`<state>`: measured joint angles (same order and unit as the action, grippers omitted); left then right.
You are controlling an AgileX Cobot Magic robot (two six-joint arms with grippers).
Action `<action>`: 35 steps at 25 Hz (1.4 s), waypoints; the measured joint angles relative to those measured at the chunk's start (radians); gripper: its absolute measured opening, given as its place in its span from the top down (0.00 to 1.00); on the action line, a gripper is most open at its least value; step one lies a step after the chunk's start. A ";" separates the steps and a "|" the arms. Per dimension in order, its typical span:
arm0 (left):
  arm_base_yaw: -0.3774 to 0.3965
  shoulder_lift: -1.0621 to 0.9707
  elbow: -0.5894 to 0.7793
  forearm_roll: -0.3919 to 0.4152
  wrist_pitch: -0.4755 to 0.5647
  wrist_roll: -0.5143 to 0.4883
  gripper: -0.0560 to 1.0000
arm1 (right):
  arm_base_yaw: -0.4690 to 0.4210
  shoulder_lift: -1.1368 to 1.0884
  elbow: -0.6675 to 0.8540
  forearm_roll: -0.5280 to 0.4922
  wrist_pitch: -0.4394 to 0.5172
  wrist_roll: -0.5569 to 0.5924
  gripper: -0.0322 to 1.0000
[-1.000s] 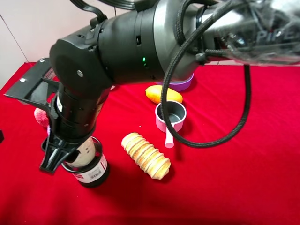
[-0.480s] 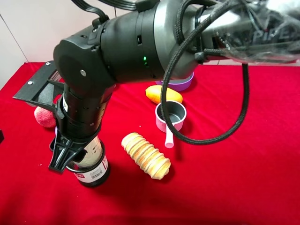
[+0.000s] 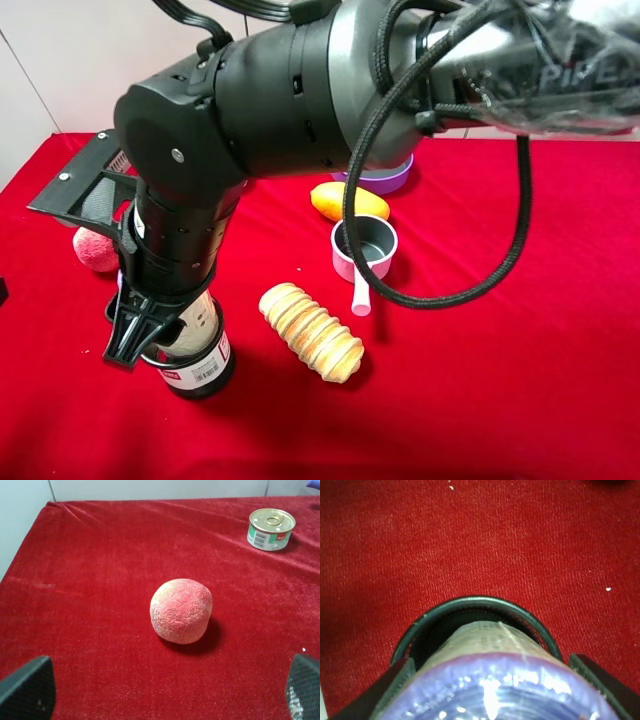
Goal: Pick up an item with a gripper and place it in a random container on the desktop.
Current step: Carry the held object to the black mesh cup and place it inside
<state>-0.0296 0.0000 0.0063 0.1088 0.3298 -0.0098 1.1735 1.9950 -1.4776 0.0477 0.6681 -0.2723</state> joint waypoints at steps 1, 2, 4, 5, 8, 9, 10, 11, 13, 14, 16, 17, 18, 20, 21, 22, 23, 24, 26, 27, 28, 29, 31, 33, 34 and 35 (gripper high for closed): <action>0.000 0.000 0.000 0.000 0.000 0.000 0.09 | -0.003 0.000 0.000 0.000 0.000 0.000 0.52; 0.000 0.000 0.000 0.000 0.000 0.000 0.09 | -0.007 0.001 0.000 0.000 -0.001 0.000 0.52; 0.000 0.000 0.000 0.000 0.000 0.000 0.09 | -0.014 0.003 0.000 0.000 -0.003 0.000 0.52; 0.000 0.000 0.000 0.000 0.000 0.000 0.09 | -0.017 0.004 0.000 0.000 -0.003 0.000 0.52; 0.000 0.000 0.000 0.000 0.000 0.000 0.09 | -0.021 0.006 0.000 0.000 -0.004 0.000 0.52; 0.000 0.000 0.000 0.000 0.000 0.000 0.09 | -0.021 0.010 0.000 0.000 -0.005 0.000 0.52; 0.000 0.000 0.000 0.000 0.000 0.000 0.09 | -0.021 0.013 0.000 0.000 -0.006 0.000 0.52; 0.000 0.000 0.000 0.000 0.000 0.000 0.09 | -0.021 0.017 0.000 0.000 -0.006 0.000 0.52; 0.000 0.000 0.000 0.000 0.000 0.000 0.09 | -0.021 0.022 0.000 0.001 -0.006 0.000 0.52; 0.000 0.000 0.000 0.000 0.000 0.000 0.09 | -0.021 0.022 0.000 0.001 -0.006 0.000 0.52; 0.000 0.000 0.000 0.000 0.000 0.000 0.09 | -0.021 0.022 0.000 0.009 -0.006 0.000 0.52; 0.000 0.000 0.000 0.000 0.000 0.000 0.09 | -0.021 0.022 0.000 0.016 -0.005 0.000 0.52; 0.000 0.000 0.000 0.000 0.000 0.000 0.09 | -0.021 0.022 0.000 0.022 -0.002 0.000 0.52; 0.000 0.000 0.000 0.000 0.000 0.000 0.09 | -0.021 0.022 0.000 0.033 0.000 0.000 0.52; 0.000 0.000 0.000 0.000 0.000 0.000 0.09 | -0.021 0.022 0.000 0.034 0.000 0.000 0.52; 0.000 0.000 0.000 0.000 0.000 0.000 0.09 | -0.021 0.022 0.000 0.035 0.001 0.000 0.52; 0.000 0.000 0.000 0.000 0.000 0.000 0.09 | -0.021 0.022 0.000 0.037 0.001 0.000 0.52; 0.000 0.000 0.000 0.000 0.000 0.000 0.09 | -0.021 0.022 0.000 0.040 0.001 0.000 0.52; 0.000 0.000 0.000 0.000 0.000 0.000 0.09 | -0.021 0.022 0.000 0.042 0.002 0.000 0.52; 0.000 0.000 0.000 0.000 0.000 0.000 0.09 | -0.021 0.022 0.000 0.042 0.003 0.000 0.52; 0.000 0.000 0.000 0.000 0.000 0.000 0.09 | -0.021 0.022 0.000 0.042 0.003 0.000 0.52; 0.000 0.000 0.000 0.000 0.000 0.000 0.09 | -0.021 0.022 0.000 0.042 0.003 0.000 0.52; 0.000 0.000 0.000 0.000 0.000 0.000 0.09 | -0.021 0.022 0.000 0.042 0.003 0.000 0.52; 0.000 0.000 0.000 0.000 0.000 0.000 0.09 | -0.021 0.022 0.000 0.043 0.003 0.000 0.51; 0.000 0.000 0.000 0.000 0.000 0.000 0.09 | -0.021 0.022 0.000 0.045 0.003 0.000 0.50; 0.000 0.000 0.000 0.000 0.000 0.000 0.09 | -0.021 0.022 0.000 0.046 0.001 0.000 0.47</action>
<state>-0.0296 0.0000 0.0063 0.1088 0.3298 -0.0098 1.1530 2.0167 -1.4776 0.0938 0.6687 -0.2723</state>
